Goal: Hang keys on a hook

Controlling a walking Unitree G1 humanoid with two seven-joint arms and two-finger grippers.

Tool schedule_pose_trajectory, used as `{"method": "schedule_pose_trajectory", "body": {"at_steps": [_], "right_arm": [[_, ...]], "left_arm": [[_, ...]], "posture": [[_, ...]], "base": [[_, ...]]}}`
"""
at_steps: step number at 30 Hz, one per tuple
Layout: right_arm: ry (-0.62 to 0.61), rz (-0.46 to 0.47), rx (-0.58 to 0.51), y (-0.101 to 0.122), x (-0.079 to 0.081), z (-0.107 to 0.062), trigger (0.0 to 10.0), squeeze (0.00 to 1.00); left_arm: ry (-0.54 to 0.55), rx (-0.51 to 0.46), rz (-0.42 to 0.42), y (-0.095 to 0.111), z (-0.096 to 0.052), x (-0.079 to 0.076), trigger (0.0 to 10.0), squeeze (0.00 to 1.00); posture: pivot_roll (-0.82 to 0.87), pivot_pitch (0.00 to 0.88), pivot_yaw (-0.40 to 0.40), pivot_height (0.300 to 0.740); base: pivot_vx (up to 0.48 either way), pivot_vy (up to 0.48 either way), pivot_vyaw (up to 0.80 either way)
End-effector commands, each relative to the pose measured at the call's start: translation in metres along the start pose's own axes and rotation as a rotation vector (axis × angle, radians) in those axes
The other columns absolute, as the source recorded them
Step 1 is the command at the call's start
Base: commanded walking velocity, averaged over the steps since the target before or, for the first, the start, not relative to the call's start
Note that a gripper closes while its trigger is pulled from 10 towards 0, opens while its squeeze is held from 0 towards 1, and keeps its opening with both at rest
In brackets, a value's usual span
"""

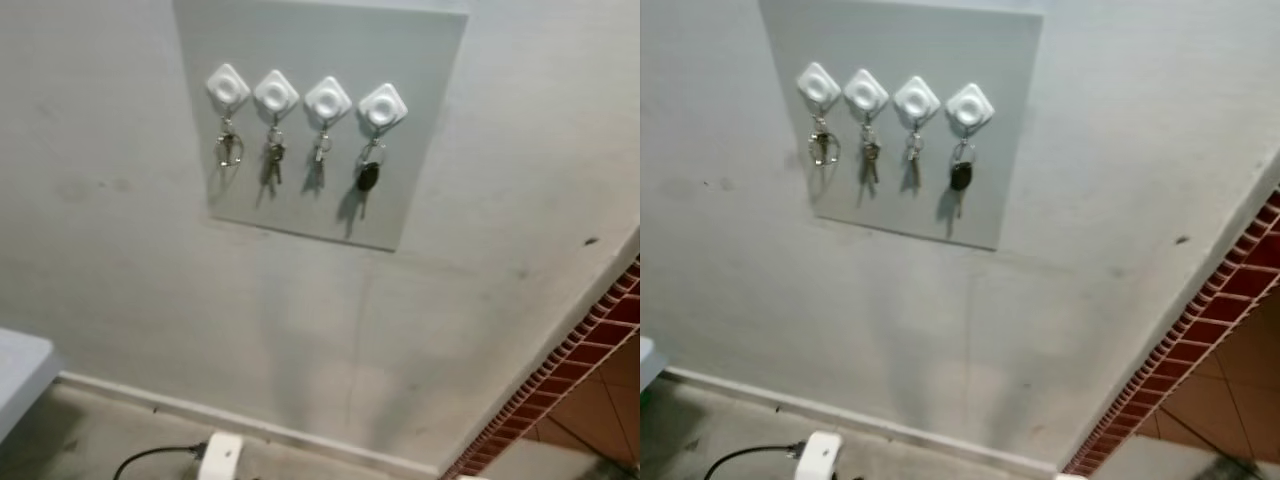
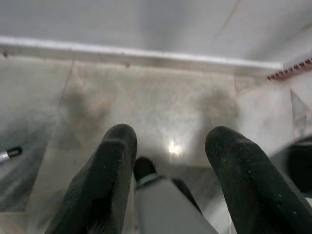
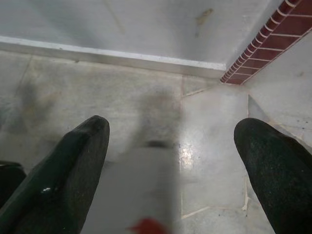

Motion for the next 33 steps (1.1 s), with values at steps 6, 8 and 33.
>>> {"method": "schedule_pose_trajectory", "body": {"at_steps": [6, 8, 33], "right_arm": [[-0.035, -0.001, -0.003, 0.0026, -0.0109, -0.0016, 10.0, 0.00], [-0.035, 0.000, -0.004, 0.0029, -0.0109, -0.0015, 10.0, 0.00], [-0.045, 0.026, 0.001, 0.0057, -0.0120, -0.0002, 10.0, 0.00]], "left_arm": [[-0.012, -0.010, 0.005, 0.0049, 0.0024, -0.0069, 10.0, 0.00], [-0.006, -0.012, -0.009, 0.0051, 0.0024, -0.0062, 10.0, 0.00], [0.004, 0.004, -0.035, 0.0025, 0.0020, -0.0049, 10.0, 0.00]], "posture": [[-0.08, 0.000, 0.026, 0.740], [-0.08, 0.000, 0.026, 0.740], [-0.08, 0.000, 0.022, 0.740]], "base": [[0.000, -0.341, 0.00], [0.000, 0.000, 0.00], [0.000, 0.000, -0.12]]}}
Point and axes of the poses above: a point about 5 cm out from each wrist's last joint towards the gripper, its own z axis pointing out of the wrist towards the gripper, its own y axis along the axis of the wrist's last joint, x = y × z, the point moved 1 cm from there along z, pointing out of the wrist towards the gripper, and after that the axes turned 14 degrees about z, right-handed, at the moved point
